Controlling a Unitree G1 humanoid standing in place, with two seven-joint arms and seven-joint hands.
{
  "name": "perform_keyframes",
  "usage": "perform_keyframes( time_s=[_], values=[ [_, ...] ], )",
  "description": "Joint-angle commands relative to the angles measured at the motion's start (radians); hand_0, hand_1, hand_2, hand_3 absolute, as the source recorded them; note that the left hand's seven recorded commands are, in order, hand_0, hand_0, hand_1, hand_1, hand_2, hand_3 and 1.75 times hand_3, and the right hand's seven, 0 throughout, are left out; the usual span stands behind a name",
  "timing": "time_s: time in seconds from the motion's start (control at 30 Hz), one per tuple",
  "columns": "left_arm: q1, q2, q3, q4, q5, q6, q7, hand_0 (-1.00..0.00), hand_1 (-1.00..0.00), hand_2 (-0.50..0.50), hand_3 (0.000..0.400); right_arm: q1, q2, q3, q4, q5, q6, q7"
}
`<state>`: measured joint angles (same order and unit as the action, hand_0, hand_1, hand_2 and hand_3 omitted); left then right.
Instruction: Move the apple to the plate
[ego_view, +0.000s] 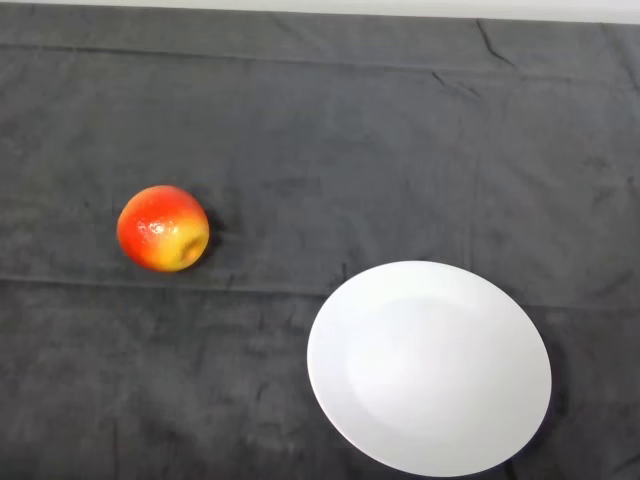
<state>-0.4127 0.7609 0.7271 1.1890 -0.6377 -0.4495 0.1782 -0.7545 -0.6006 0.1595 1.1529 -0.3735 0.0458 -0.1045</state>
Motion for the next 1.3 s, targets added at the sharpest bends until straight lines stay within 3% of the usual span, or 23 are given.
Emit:
perform_keyframes(
  time_s=[0.03,0.37,0.57,0.77,1.0,1.3],
  values=[
    [0.031,0.017,0.007,-0.034,0.036,0.006,0.007,0.0,0.0,0.0,0.0,0.022,-0.005,-0.0068,0.025,0.0048,-0.005,0.0004],
    [0.008,0.015,-0.005,-0.042,0.063,0.011,0.022,0.0,0.0,0.0,0.0,0.022,-0.005,-0.0068,0.024,0.005,-0.005,0.0004],
    [-0.055,0.007,-0.039,-0.06,0.093,0.021,0.028,0.0,0.0,0.0,0.0,0.022,-0.005,-0.0068,0.024,0.0051,-0.005,0.0005],
    [-0.135,-0.031,-0.084,-0.087,0.119,0.019,-0.007,0.0,0.0,0.0,0.0,0.023,-0.005,-0.0068,0.023,0.0053,-0.005,0.0006],
    [-0.194,-0.08,-0.128,-0.103,0.127,0.032,-0.131,0.0,0.0,0.0,0.0,0.023,-0.005,-0.0069,0.021,0.0056,-0.004,0.0007],
    [-0.21,-0.105,-0.162,-0.093,0.127,0.061,-0.307,0.0,0.0,0.0,0.0,0.024,-0.005,-0.007,0.019,0.0059,-0.003,0.001]
  ],
)
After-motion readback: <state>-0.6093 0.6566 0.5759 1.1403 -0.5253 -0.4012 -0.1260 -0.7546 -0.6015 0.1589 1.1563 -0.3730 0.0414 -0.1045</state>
